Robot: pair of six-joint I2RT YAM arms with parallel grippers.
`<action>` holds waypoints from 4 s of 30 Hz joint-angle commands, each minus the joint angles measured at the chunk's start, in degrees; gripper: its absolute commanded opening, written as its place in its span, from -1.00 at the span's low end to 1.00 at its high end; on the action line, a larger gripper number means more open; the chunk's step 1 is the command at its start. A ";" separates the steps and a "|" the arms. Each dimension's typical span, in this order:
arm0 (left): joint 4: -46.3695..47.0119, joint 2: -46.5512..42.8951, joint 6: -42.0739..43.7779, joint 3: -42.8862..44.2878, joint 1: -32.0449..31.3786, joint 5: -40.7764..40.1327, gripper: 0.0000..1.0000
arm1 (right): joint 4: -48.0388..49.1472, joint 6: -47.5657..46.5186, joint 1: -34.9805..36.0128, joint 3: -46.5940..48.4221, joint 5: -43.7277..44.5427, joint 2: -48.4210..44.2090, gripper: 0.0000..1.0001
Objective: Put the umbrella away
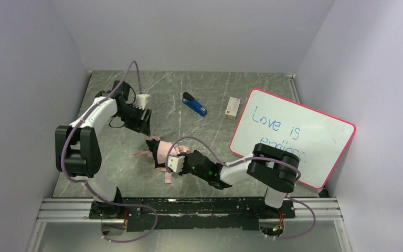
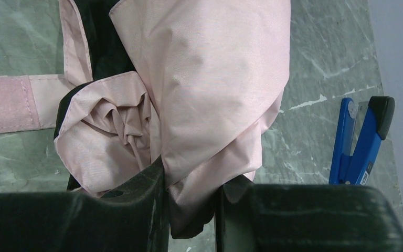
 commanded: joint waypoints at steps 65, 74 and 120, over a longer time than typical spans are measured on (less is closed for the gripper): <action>13.72 -3.42 -18.81 -4.68 -2.06 15.74 -0.90 | -10.00 -1.24 2.13 0.32 0.97 4.19 -0.79; 16.55 -3.52 -18.81 -3.37 -12.94 13.55 -0.90 | -10.42 -1.63 2.31 0.47 1.06 4.02 -0.79; 3.39 -4.23 23.52 -13.52 -30.72 3.53 -0.36 | -4.98 -8.66 11.92 0.91 29.19 11.17 -0.46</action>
